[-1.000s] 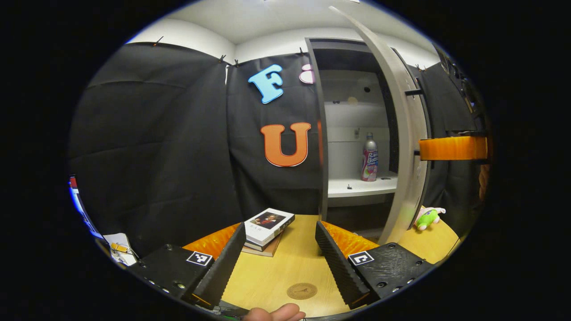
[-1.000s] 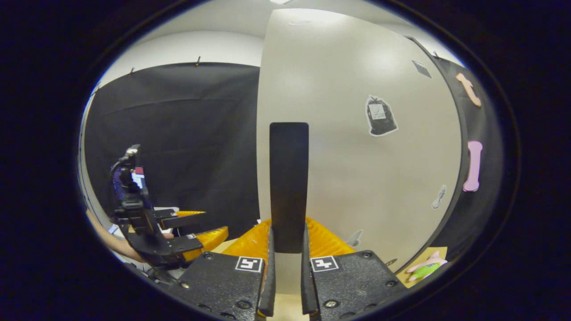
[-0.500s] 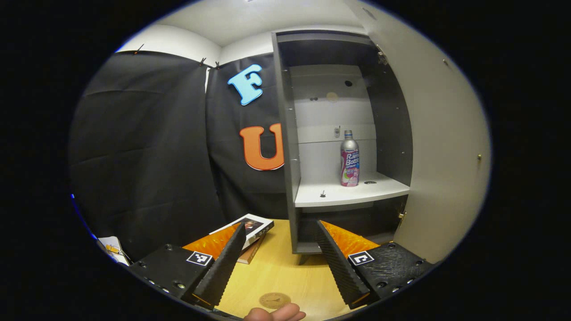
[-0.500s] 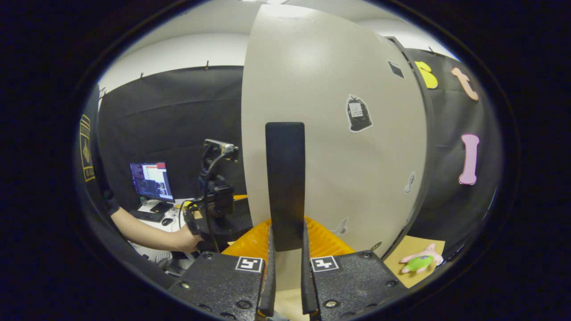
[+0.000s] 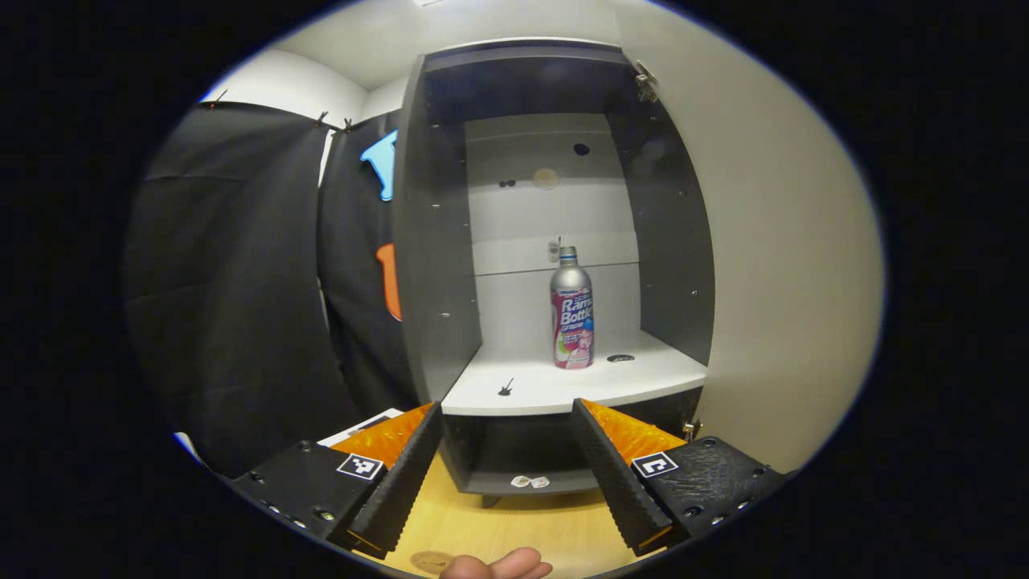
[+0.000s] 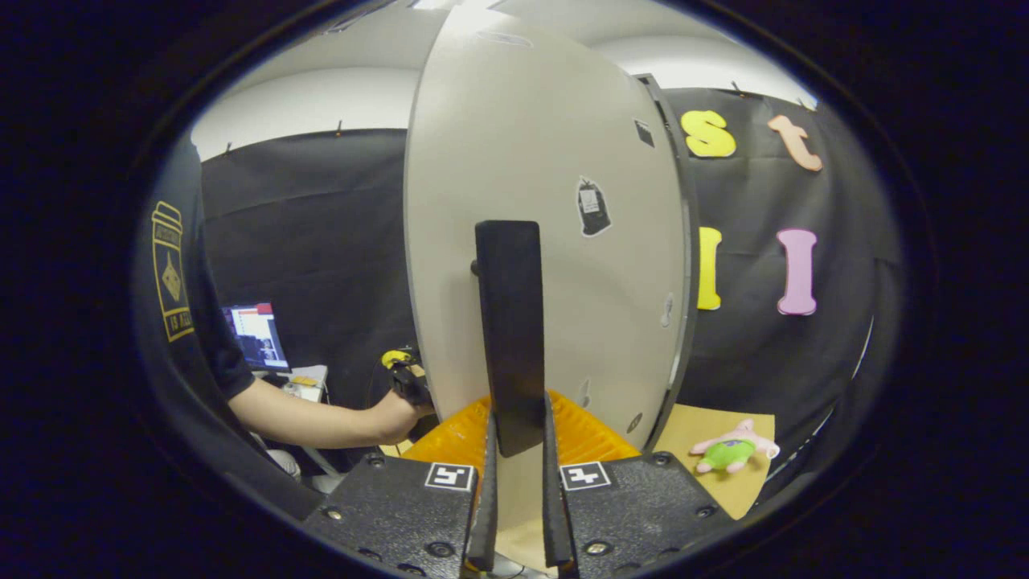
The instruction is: Open the cabinet door with the right hand, grasp the bottle in the cabinet with the left hand and place it on the coaster, then close the cabinet door with the right hand.
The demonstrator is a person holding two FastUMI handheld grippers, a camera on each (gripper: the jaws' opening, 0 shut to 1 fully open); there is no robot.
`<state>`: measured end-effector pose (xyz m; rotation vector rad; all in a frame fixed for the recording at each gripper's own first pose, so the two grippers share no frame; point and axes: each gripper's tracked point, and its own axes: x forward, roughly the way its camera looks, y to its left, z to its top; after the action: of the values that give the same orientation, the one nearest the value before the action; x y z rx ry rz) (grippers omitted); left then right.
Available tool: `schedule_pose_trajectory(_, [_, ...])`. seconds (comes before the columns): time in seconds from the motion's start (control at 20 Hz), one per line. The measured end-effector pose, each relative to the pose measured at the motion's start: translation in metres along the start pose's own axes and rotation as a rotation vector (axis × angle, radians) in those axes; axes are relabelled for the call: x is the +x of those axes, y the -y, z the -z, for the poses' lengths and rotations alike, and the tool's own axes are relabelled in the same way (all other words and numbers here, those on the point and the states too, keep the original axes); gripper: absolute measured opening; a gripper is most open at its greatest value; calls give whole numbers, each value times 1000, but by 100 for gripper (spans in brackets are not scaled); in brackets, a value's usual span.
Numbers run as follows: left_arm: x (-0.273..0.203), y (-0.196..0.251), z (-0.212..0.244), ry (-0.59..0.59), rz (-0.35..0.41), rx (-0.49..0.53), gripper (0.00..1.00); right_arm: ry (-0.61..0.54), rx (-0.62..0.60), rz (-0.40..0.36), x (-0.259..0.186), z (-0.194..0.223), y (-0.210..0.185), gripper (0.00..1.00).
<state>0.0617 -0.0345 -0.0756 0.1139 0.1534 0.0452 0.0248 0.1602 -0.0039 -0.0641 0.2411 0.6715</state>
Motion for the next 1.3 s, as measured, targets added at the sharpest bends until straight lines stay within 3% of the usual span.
schedule_pose_trajectory(0.2, [44, 26, -11, 20, 96, 1, 96, 7, 34, 139, -7, 1, 5, 25])
schedule_pose_trajectory(0.55, [115, 46, -30, 65, 137, 46, 96, -4, 66, 402, -18, 16, 18, 32])
schedule_pose_trajectory(0.6, [124, 50, -28, 54, 146, 40, 96, 4, 71, 456, -24, 16, 24, 43])
schedule_pose_trajectory(0.65, [133, 51, -27, 47, 143, 32, 100, 9, 82, 518, -33, 19, 30, 43])
schedule_pose_trajectory(0.75, [150, 52, -27, 44, 137, 29, 96, 31, 132, 628, -54, 24, 40, 63])
schedule_pose_trajectory(0.8, [157, 51, -29, 47, 133, 35, 96, 60, 160, 669, -65, 24, 42, 80])
schedule_pose_trajectory(0.9, [171, 52, -33, 61, 123, 46, 96, 106, 198, 762, -89, 23, 58, 83])
schedule_pose_trajectory(1.0, [184, 54, -39, 74, 127, 42, 96, 155, 245, 790, -98, 19, 73, 85])
schedule_pose_trajectory(1.1, [196, 61, -40, 64, 130, 31, 96, 188, 280, 798, -97, 16, 74, 99])
schedule_pose_trajectory(1.3, [216, 64, -45, 67, 112, 37, 96, 179, 253, 819, -97, 16, 75, 99])
